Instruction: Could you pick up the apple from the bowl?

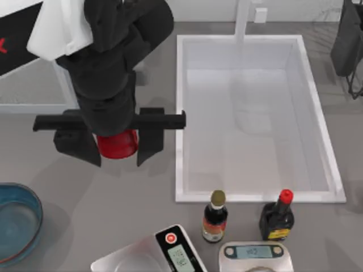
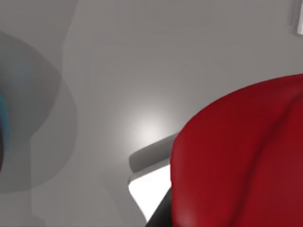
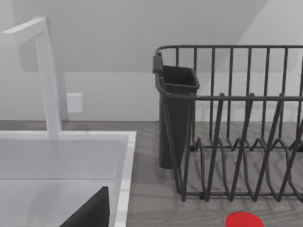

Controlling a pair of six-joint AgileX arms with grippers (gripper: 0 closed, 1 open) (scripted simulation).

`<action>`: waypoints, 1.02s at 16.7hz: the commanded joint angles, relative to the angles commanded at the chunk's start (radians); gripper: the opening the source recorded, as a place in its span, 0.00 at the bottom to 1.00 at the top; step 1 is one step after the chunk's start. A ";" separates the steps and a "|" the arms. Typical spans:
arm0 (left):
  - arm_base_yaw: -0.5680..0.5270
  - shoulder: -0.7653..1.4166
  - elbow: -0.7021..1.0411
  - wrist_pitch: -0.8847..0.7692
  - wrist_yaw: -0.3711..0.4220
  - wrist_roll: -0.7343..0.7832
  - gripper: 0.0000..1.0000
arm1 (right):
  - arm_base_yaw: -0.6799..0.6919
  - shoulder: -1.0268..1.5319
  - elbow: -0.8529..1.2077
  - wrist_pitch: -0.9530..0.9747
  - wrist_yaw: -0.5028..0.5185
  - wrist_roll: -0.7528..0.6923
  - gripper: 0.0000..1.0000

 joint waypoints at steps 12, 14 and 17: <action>0.005 0.055 -0.298 0.373 0.000 0.006 0.00 | 0.000 0.000 0.000 0.000 0.000 0.000 1.00; 0.005 0.073 -0.344 0.421 0.000 0.006 0.00 | 0.000 0.000 0.000 0.000 0.000 0.000 1.00; 0.004 0.077 -0.352 0.429 0.000 0.006 0.00 | 0.000 0.000 0.000 0.000 0.000 0.000 1.00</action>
